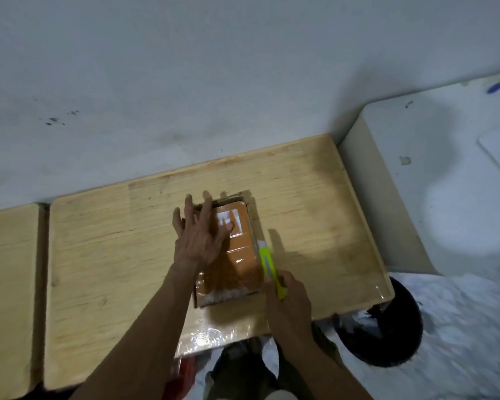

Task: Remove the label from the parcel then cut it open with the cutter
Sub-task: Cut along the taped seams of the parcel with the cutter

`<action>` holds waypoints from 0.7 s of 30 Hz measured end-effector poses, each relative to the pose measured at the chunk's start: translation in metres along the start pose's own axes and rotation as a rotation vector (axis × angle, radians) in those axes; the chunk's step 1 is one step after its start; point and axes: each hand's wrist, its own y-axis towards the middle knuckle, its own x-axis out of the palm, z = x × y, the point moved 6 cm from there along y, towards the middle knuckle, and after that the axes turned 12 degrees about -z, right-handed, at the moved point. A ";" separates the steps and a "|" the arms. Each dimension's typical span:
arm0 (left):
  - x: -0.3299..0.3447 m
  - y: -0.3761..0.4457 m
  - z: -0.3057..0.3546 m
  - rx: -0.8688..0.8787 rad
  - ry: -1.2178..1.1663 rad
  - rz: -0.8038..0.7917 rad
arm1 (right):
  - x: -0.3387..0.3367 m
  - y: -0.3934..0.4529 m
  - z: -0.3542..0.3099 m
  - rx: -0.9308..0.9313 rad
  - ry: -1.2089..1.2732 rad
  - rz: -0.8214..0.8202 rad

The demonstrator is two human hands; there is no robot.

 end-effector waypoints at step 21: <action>0.047 -0.111 -0.049 -0.538 -0.624 0.085 | 0.008 0.070 -0.082 -0.188 -0.213 -0.003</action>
